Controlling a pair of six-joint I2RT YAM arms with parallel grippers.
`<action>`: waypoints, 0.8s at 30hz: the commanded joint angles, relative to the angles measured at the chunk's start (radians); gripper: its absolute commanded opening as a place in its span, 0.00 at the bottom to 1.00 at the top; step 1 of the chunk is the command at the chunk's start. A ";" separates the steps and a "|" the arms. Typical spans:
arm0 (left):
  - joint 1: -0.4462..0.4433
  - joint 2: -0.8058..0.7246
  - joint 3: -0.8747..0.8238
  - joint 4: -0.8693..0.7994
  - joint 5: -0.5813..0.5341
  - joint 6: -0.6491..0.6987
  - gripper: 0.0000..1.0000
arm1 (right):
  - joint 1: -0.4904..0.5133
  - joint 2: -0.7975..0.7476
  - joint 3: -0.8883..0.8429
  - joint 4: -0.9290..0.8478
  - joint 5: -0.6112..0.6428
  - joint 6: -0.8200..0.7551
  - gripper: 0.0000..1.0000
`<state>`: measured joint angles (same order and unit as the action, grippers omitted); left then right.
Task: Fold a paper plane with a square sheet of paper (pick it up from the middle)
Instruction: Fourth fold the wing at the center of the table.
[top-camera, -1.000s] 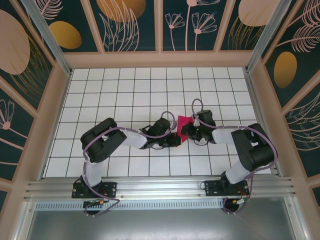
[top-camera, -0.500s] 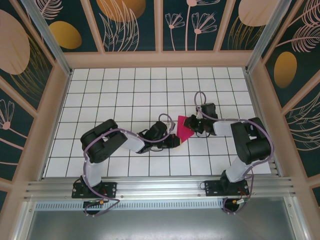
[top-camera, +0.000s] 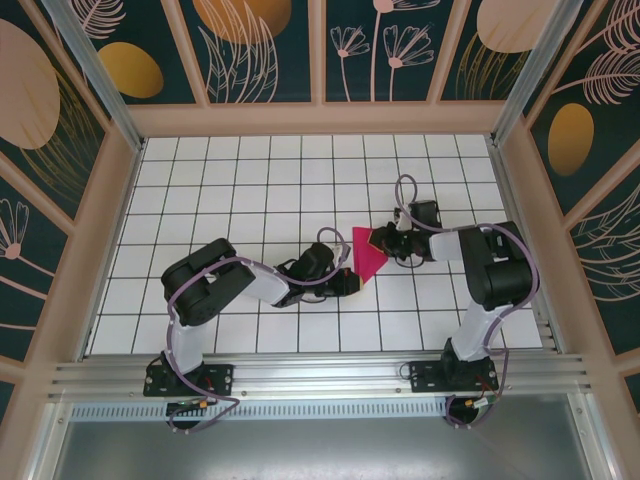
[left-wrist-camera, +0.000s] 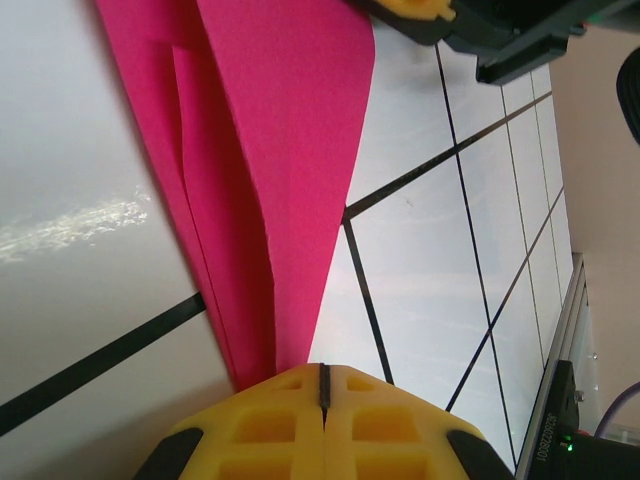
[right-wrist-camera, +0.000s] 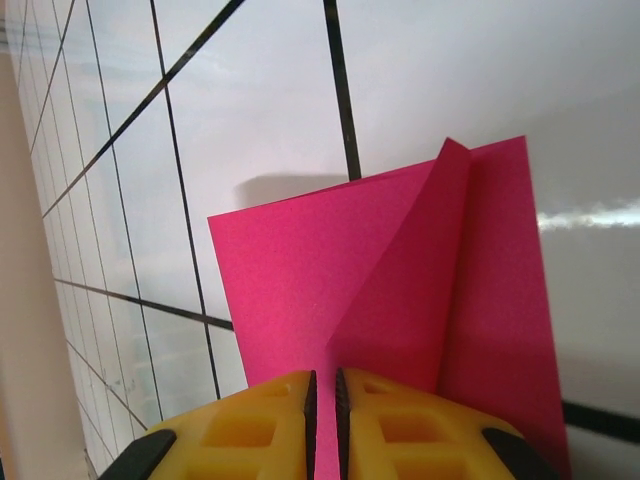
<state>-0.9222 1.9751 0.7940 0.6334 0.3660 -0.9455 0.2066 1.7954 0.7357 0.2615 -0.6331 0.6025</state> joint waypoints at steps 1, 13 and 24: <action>0.001 0.096 -0.084 -0.354 -0.042 0.023 0.00 | -0.025 0.043 0.035 -0.064 0.111 -0.055 0.18; 0.002 -0.167 -0.114 -0.307 -0.047 0.068 0.00 | 0.079 -0.027 -0.036 -0.108 0.144 -0.014 0.17; -0.001 -0.251 0.024 -0.233 0.026 0.046 0.02 | 0.210 -0.224 -0.210 -0.030 0.258 0.199 0.18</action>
<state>-0.9230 1.7374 0.7868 0.3737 0.3588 -0.8955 0.3866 1.6157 0.5732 0.2520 -0.4351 0.7174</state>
